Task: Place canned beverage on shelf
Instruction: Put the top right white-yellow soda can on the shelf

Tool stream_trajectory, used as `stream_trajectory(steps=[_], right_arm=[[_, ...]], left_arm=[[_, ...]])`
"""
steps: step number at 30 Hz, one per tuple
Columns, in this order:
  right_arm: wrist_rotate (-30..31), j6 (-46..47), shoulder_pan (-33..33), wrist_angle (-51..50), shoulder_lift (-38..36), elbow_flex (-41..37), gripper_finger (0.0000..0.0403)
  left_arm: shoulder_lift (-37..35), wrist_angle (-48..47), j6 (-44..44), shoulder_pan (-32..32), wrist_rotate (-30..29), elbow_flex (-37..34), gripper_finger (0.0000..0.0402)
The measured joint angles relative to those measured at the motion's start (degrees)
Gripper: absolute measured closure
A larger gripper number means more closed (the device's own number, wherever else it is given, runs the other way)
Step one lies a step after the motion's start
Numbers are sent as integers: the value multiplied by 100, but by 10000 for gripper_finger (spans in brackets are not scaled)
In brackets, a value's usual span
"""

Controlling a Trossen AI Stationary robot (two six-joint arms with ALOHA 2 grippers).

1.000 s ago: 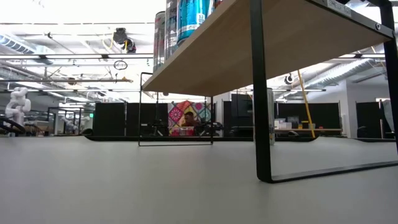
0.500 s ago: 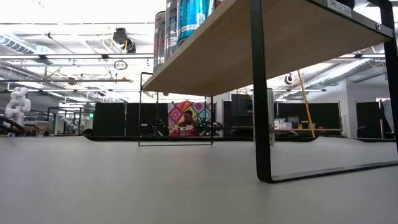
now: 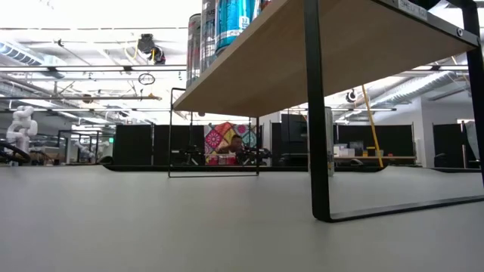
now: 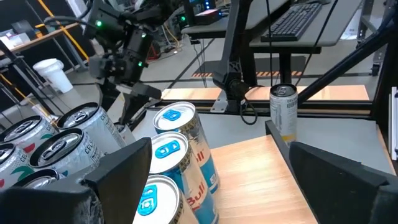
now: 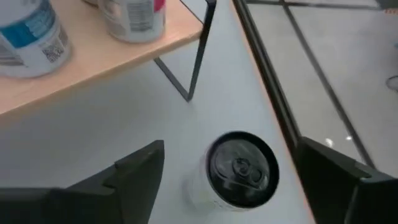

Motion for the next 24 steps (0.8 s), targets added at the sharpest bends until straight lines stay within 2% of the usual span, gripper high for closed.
stream_trajectory(steps=[6,17,24], right_arm=[[-659,-35,-318,-14,419,0,101],[-629,-46,-431,229,970,17,101],[-627,-6,-427,148,872,15,101]], left_arm=[[0,2,40,10,0,0,22],[0,2,31,10,0,0,22],[0,0,29,10,0,0,22]])
